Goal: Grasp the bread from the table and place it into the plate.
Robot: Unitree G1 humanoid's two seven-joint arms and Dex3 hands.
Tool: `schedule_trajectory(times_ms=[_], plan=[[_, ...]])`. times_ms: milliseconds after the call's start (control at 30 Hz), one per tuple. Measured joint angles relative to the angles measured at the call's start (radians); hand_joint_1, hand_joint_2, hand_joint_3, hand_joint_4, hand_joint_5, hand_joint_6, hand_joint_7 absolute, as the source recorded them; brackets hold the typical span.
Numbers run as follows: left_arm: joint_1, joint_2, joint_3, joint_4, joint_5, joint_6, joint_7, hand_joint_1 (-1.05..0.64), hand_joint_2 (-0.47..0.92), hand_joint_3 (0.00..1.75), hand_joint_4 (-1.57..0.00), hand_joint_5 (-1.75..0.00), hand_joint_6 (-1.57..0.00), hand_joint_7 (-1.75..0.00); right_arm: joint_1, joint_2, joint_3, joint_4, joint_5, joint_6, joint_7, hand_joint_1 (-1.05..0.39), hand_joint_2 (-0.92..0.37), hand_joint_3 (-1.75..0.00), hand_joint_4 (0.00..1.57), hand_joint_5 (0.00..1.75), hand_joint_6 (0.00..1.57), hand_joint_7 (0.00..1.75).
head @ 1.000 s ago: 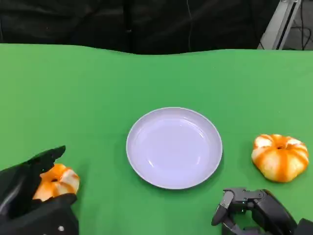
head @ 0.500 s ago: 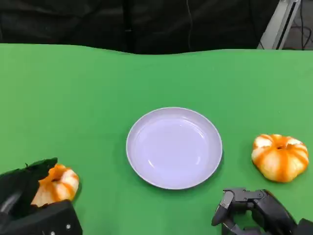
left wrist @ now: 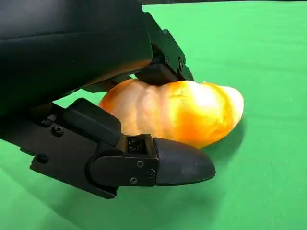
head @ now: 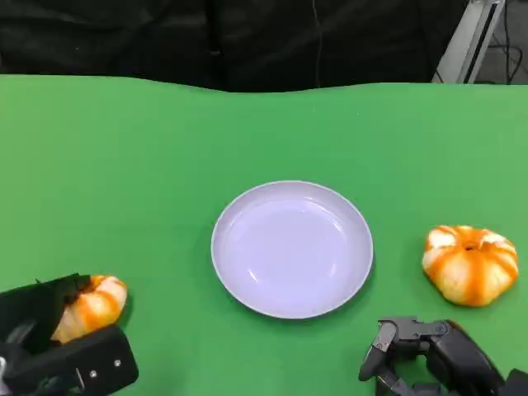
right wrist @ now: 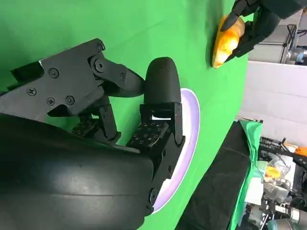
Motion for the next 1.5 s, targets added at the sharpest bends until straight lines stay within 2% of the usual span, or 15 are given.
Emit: schedule_trajectory(times_ms=[100,233,400,433,533,833,933,1000,1067,1100,1133,1167,1233,1300,1500], plan=[[-0.026,0.0,-0.009,0.038,-0.019,-0.006,0.0,-1.04,0.92,0.54,-0.42,0.0,-0.54,-0.03,0.002,0.0,0.0,-0.005,0.0,0.0,0.0,-0.16,-0.68,-0.82,0.82,1.45,0.86,1.13],[-0.037,0.002,-0.014,0.061,-0.042,-0.014,0.008,-0.82,0.92,0.23,-0.49,-0.01,-0.59,-0.02,0.012,-0.001,0.0,-0.011,0.0,0.0,0.0,-0.15,-0.68,-0.83,0.82,1.45,0.86,1.12],[-0.045,0.006,-0.026,0.068,-0.066,-0.014,0.008,-0.77,0.92,0.16,-0.5,-0.01,-0.6,-0.01,0.014,-0.001,0.0,-0.015,0.0,0.0,0.0,-0.15,-0.68,-0.83,0.81,1.45,0.86,1.12],[-0.045,0.007,-0.028,0.068,-0.069,-0.014,0.008,-0.5,0.84,0.09,-0.53,-0.02,-0.62,-0.01,0.014,-0.001,0.0,-0.016,0.0,0.0,0.0,-0.14,-0.68,-0.83,0.82,1.46,0.86,1.12],[-0.045,0.01,-0.026,0.072,-0.104,-0.024,0.006,-0.32,0.79,0.03,-0.55,-0.02,-0.63,-0.01,0.014,-0.001,0.0,-0.021,0.0,0.001,0.0,-0.14,-0.68,-0.83,0.82,1.46,0.86,1.12],[-0.046,0.025,-0.032,0.074,-0.144,-0.043,-0.001,-0.26,0.83,0.02,-0.54,0.0,-0.67,-0.01,0.014,-0.001,0.0,-0.03,0.0,0.004,0.0,-0.14,-0.68,-0.83,0.82,1.45,0.86,1.12],[-0.046,0.026,-0.035,0.073,-0.146,-0.04,-0.001,-0.21,0.82,0.0,-0.6,-0.03,-0.75,-0.04,0.014,-0.001,0.0,-0.03,0.0,0.004,0.0,-0.14,-0.67,-0.84,0.82,1.45,0.86,1.13],[-0.046,0.026,-0.034,0.07,-0.154,-0.035,-0.001,-0.19,0.82,0.0,-0.74,-0.11,-0.86,-0.08,0.014,-0.001,0.0,-0.029,0.0,0.004,0.0,-0.14,-0.67,-0.85,0.82,1.45,0.86,1.13],[-0.046,0.025,-0.033,0.067,-0.155,-0.033,0.005,-0.18,0.84,0.0,-0.5,-0.87,-0.94,-0.1,0.014,-0.001,0.0,-0.029,0.0,0.004,0.0,-0.14,-0.67,-0.85,0.82,1.45,0.86,1.13],[-0.045,0.024,-0.032,0.067,-0.155,-0.033,0.015,-0.18,0.84,0.0,-0.43,-1.03,-0.95,-0.11,0.014,-0.001,0.0,-0.029,0.0,0.004,0.0,-0.14,-0.67,-0.85,0.82,1.45,0.86,1.13],[-0.045,0.023,-0.032,0.066,-0.155,-0.033,0.025,-0.16,0.83,0.0,-0.44,-1.3,-0.85,-0.5,0.014,-0.001,0.0,-0.029,0.0,0.004,0.0,-0.14,-0.67,-0.85,0.82,1.45,0.86,1.12],[-0.044,0.022,-0.031,0.066,-0.154,-0.033,0.041,-0.14,0.81,0.0,-0.5,-1.56,-0.65,-1.11,0.014,-0.001,0.0,-0.029,0.0,0.004,0.0,-0.14,-0.67,-0.85,0.82,1.45,0.86,1.12],[-0.043,0.009,-0.028,0.068,-0.152,-0.033,0.094,-0.13,0.79,0.0,-0.58,-1.7,-0.53,-1.55,0.014,-0.001,0.0,-0.029,0.0,0.004,-0.001,-0.14,-0.67,-0.85,0.82,1.45,0.86,1.12],[-0.039,-0.006,-0.025,0.072,-0.153,-0.036,0.14,-0.11,0.79,0.0,-0.65,-1.74,-0.51,-1.71,0.014,-0.001,0.0,-0.029,0.0,0.004,-0.001,-0.14,-0.67,-0.84,0.82,1.45,0.86,1.12],[-0.028,-0.023,-0.015,0.091,-0.179,-0.084,0.193,-0.1,0.79,0.0,-0.69,-1.75,-0.52,-1.75,0.014,-0.002,0.0,-0.029,-0.001,0.004,-0.001,-0.14,-0.68,-0.83,0.81,1.45,0.86,1.12]])
